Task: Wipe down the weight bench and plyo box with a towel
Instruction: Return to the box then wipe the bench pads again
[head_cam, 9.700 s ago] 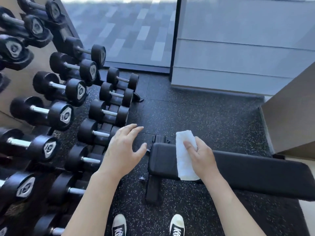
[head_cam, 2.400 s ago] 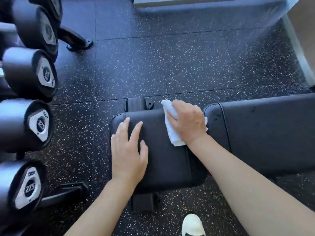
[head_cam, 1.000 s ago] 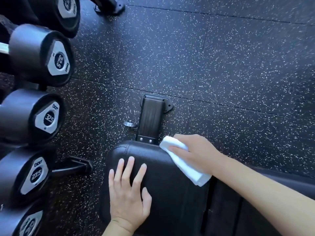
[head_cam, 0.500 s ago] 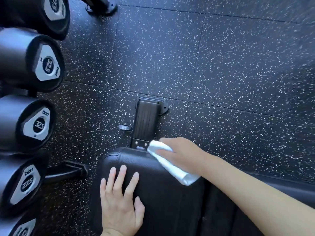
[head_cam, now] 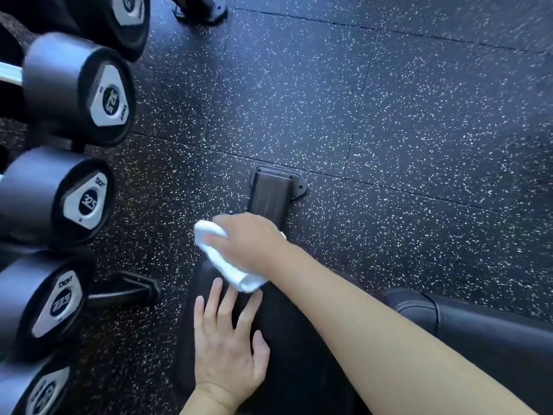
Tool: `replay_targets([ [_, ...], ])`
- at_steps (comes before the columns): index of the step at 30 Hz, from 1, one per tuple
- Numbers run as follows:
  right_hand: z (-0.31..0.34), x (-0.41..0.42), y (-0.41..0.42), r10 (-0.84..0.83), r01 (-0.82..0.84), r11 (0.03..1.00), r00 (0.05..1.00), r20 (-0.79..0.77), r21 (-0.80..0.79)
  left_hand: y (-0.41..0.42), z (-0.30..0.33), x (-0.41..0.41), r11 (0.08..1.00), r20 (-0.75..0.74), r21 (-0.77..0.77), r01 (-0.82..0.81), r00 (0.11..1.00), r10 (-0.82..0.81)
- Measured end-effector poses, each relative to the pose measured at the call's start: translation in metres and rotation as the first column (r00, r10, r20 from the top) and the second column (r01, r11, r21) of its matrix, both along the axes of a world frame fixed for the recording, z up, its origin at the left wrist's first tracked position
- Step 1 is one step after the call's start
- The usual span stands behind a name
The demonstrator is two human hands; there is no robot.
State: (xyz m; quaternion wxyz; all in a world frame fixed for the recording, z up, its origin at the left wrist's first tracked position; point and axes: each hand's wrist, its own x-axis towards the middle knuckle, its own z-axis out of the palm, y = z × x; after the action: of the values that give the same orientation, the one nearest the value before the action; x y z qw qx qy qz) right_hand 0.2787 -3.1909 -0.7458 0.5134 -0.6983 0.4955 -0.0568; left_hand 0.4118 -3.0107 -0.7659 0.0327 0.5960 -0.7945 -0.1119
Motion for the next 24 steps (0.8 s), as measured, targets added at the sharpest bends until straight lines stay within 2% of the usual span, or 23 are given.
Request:
replay_targets([
  [6,0.008,-0.023,0.016,0.026,-0.027,0.999,0.999,-0.022,-0.045,0.002,0.002,0.001,1.0,0.008,-0.004,0.017,1.0,-0.017],
  [8,0.005,-0.053,0.03,-0.06,0.061,0.996,0.998,-0.026,0.072,0.002,0.003,0.002,1.0,0.01,-0.001,0.018,1.0,-0.018],
  [10,-0.002,-0.085,0.045,-0.135,0.151,0.972,0.986,-0.098,0.179,0.003,0.004,0.002,1.0,0.006,0.0,0.018,1.0,-0.018],
  [13,-0.008,-0.106,0.06,-0.173,0.214,0.96,0.961,-0.218,0.18,0.004,0.004,0.003,1.0,0.0,0.008,0.018,1.0,-0.018],
  [15,-0.007,-0.099,0.059,-0.185,0.235,0.954,0.951,-0.248,0.188,0.005,0.006,0.003,1.0,-0.038,0.008,0.006,0.999,-0.006],
  [20,0.003,-0.031,0.025,-0.172,0.2,0.972,0.964,-0.204,0.122,-0.002,0.01,0.001,0.999,-0.196,0.039,-0.034,0.98,0.041],
  [24,0.006,0.038,-0.002,-0.002,0.004,1.0,0.962,-0.273,0.007,0.016,0.01,0.025,0.998,-0.244,0.059,-0.027,0.969,0.04],
])
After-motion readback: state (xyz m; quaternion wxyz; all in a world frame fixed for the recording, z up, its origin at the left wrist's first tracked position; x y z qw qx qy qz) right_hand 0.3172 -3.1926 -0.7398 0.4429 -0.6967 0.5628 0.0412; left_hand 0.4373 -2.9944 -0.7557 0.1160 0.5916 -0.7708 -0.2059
